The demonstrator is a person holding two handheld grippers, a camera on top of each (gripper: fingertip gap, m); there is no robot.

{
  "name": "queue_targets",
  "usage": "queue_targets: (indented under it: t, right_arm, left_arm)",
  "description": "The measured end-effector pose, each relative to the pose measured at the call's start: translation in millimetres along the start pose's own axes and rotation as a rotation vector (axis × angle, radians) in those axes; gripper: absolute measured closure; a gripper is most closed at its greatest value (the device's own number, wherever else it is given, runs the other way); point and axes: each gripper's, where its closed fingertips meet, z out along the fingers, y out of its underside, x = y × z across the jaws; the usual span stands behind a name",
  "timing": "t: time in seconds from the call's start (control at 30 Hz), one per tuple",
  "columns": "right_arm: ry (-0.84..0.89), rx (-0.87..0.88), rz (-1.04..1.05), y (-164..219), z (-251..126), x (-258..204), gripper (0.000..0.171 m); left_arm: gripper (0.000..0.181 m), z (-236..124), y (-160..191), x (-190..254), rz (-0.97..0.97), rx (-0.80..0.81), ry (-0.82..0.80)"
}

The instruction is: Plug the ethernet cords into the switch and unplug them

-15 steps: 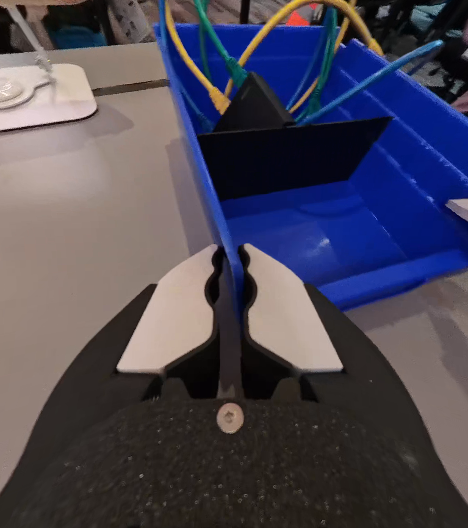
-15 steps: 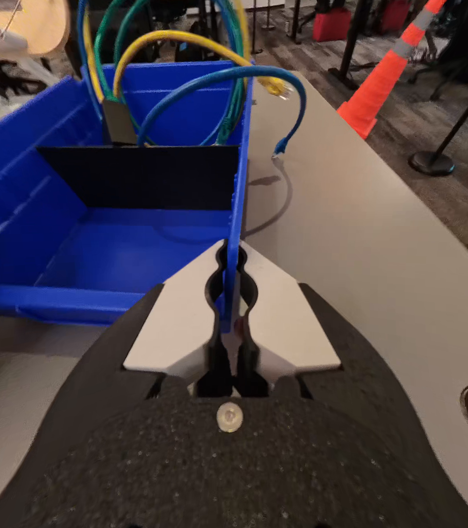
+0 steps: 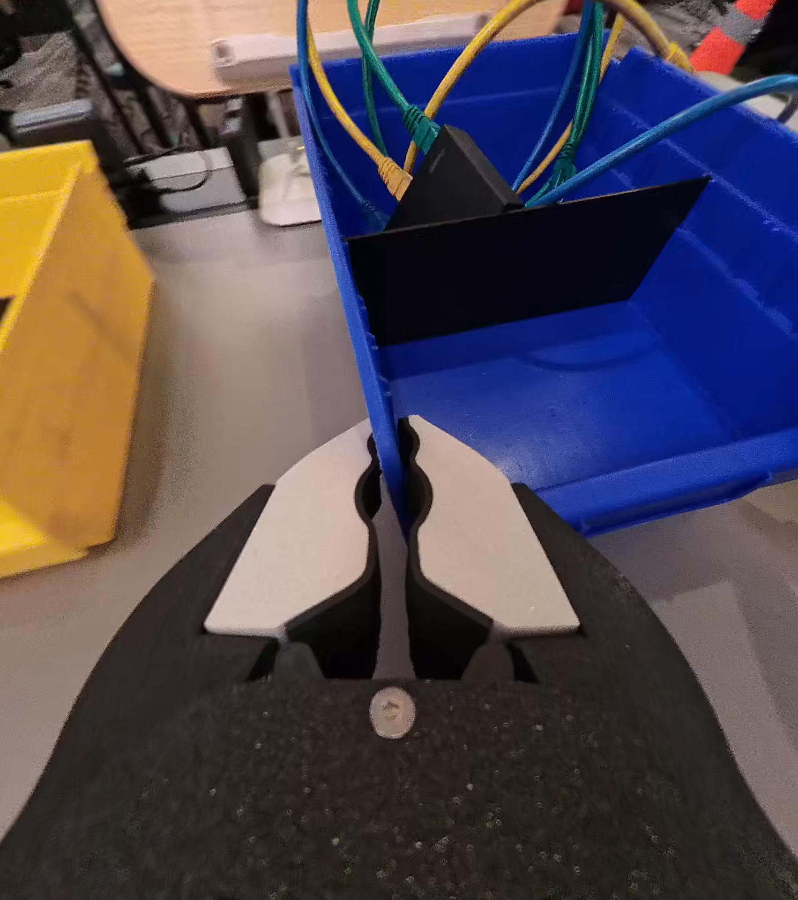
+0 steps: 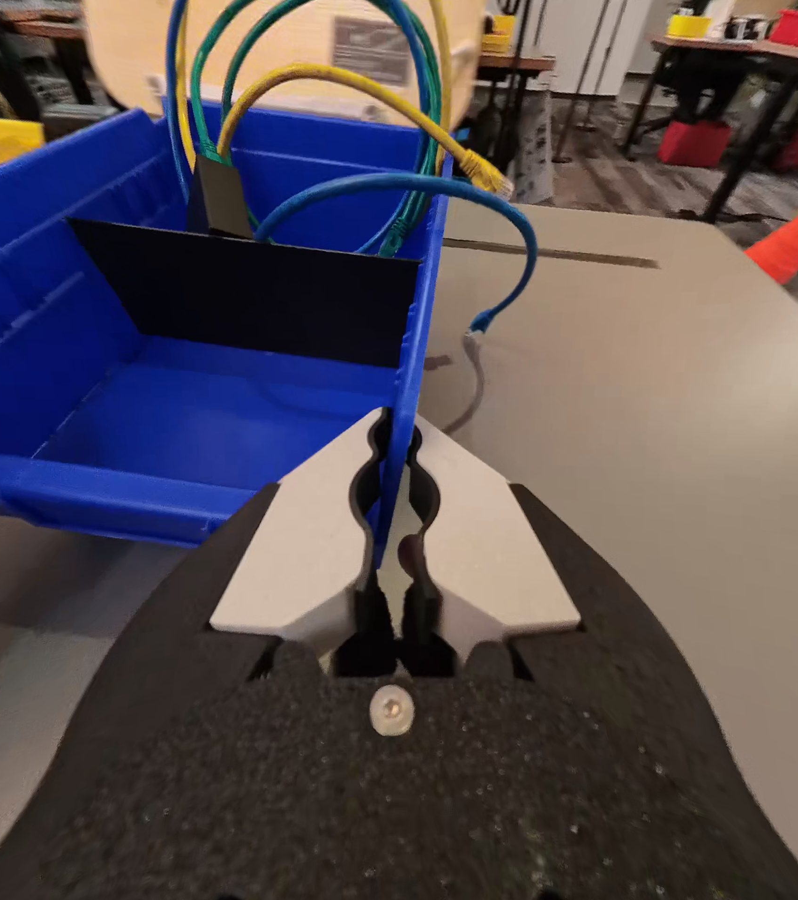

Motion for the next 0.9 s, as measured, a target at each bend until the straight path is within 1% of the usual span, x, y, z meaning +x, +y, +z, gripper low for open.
queue_targets:
  t: [0.1, 0.17, 0.2, 0.23, 0.3, 0.33, 0.37, 0.4, 0.43, 0.47, 0.53, 0.57, 0.63, 0.7, 0.73, 0.77, 0.8, 0.83, 0.9]
  right_arm:
    - [-0.047, -0.014, 0.0, 2.8, 15.4, -45.4, 0.168]
    - [-0.089, -0.043, 0.006, 11.3, 24.4, -67.1, 0.167]
    - [-0.112, -0.032, 0.0, 12.6, 27.3, -74.9, 0.166]
    - [-0.13, -0.028, -0.012, 14.3, 29.1, -79.5, 0.165]
    - [-0.149, -0.028, -0.01, 15.2, 30.5, -80.7, 0.164]
    - [-0.191, -0.039, -0.011, 15.0, 29.1, -83.9, 0.159]
    - [-0.252, -0.05, -0.002, 13.9, 26.0, -89.2, 0.15]
    - [-0.312, -0.042, 0.006, 10.3, 20.6, -93.2, 0.14]
    - [-0.352, -0.022, 0.007, 5.7, 13.8, -93.5, 0.138]
    - [-0.381, 0.0, -0.004, 1.7, 6.6, -92.4, 0.139]
    - [-0.454, -0.009, -0.057, 2.5, -9.1, -92.0, 0.141]
    - [-0.489, -0.034, -0.071, 4.3, -15.8, -92.5, 0.14]
    - [-0.509, -0.003, -0.077, -3.9, -26.6, -88.3, 0.138]
    - [-0.481, 0.063, -0.074, -17.0, -35.6, -82.0, 0.138]
    - [-0.475, 0.089, -0.079, -23.0, -40.6, -83.5, 0.138]
    - [-0.488, 0.111, -0.078, -28.8, -47.4, -90.9, 0.139]
    - [-0.536, 0.119, -0.061, -33.0, -56.3, -105.1, 0.139]
    - [-0.609, 0.112, -0.039, -34.8, -67.0, -123.9, 0.139]
    - [-0.716, 0.085, -0.024, -30.7, -84.9, -160.3, 0.138]
  left_arm:
    - [0.177, -4.4, 18.2, -43.1, -0.044, -0.019, -0.029]
    - [0.176, -1.7, 30.0, -63.6, -0.071, -0.04, -0.022]
    - [0.175, 0.5, 33.3, -70.7, -0.066, -0.037, -0.013]
    - [0.173, 2.0, 34.9, -74.2, -0.063, -0.037, 0.011]
    - [0.163, -1.9, 34.4, -68.9, -0.109, -0.038, 0.138]
    - [0.157, -9.3, 30.6, -66.6, -0.152, -0.021, 0.208]
    - [0.156, -20.0, 23.5, -69.8, -0.197, 0.024, 0.254]
    - [0.162, -32.8, 15.2, -80.0, -0.243, 0.083, 0.27]
    - [0.174, -46.4, 6.4, -98.6, -0.318, 0.149, 0.255]
    - [0.181, -60.7, -1.3, -125.7, -0.415, 0.215, 0.222]
    - [0.173, -90.7, -10.7, -184.4, -0.54, 0.322, 0.184]
    - [0.169, -101.3, -6.3, -216.4, -0.548, 0.33, 0.124]
    - [0.156, -110.8, 16.4, -278.6, -0.497, 0.261, -0.039]
    - [0.152, -107.9, 37.9, -320.0, -0.449, 0.176, -0.119]
    - [0.152, -101.7, 46.2, -330.8, -0.455, 0.127, -0.116]
    - [0.149, -93.6, 48.3, -334.7, -0.466, 0.101, -0.081]
    - [0.142, -84.6, 46.9, -334.1, -0.448, 0.085, -0.034]
    - [0.143, -75.2, 47.7, -339.2, -0.405, 0.059, -0.046]
    - [0.145, -56.5, 48.8, -356.1, -0.287, 0.035, -0.14]
